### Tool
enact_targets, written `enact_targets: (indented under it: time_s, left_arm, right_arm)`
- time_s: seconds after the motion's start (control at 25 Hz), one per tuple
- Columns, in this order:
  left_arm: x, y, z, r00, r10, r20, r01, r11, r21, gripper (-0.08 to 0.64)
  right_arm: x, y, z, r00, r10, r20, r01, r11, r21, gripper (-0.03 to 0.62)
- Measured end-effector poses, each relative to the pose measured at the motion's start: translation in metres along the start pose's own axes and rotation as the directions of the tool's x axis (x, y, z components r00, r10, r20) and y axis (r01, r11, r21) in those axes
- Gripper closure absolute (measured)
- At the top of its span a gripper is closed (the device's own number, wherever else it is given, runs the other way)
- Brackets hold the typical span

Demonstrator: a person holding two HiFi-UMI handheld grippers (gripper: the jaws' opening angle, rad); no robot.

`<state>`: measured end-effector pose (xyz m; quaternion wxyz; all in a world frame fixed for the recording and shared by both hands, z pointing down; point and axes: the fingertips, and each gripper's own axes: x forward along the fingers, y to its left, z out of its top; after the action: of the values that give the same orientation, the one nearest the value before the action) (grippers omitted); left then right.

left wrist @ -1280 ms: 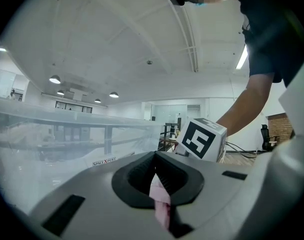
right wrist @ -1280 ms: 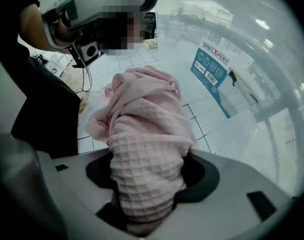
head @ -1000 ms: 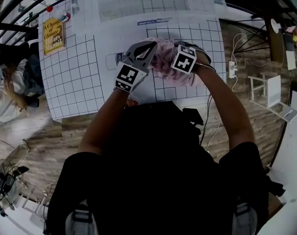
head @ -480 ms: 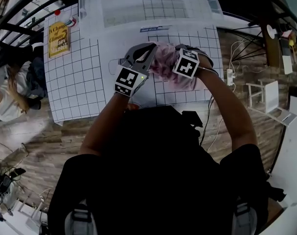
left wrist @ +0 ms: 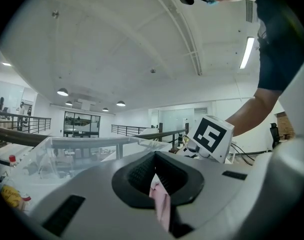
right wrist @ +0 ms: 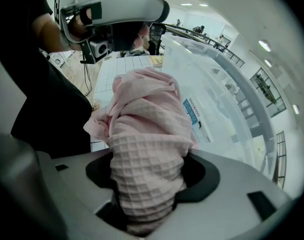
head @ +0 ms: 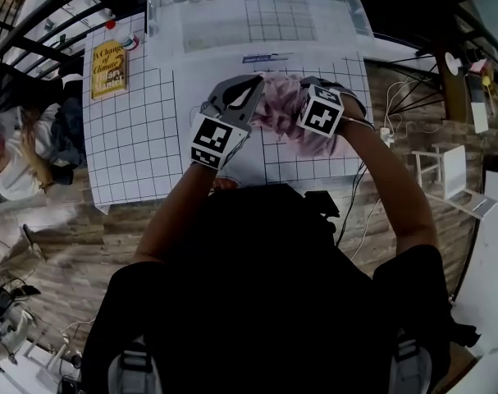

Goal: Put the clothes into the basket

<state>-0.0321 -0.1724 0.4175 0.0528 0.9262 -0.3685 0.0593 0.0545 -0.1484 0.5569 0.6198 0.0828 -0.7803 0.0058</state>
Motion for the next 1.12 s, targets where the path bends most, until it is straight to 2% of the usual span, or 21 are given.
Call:
enact_targets:
  time_s: [0.44,0.68,1.12]
  left_arm:
    - [-0.027,0.012,0.019,0.999,0.03,-0.009,-0.03,1.0,0.004,0.558]
    - [-0.038,0.018,0.045,0.998,0.047,0.039,-0.048,0.999,0.018,0.558]
    - [-0.038,0.028,0.075,0.995,0.08,0.063,-0.083,0.996,0.034,0.558]
  right_arm:
    - [-0.043,-0.002,0.024,0.999,-0.029,0.026,0.03,0.999,-0.041,0.291]
    - [-0.073,-0.006,0.037,0.998,-0.051,0.045,0.054,0.997,-0.058,0.291]
    - [-0.117,-0.027,0.046,0.994,-0.101,0.052,0.106,0.989,-0.106,0.291]
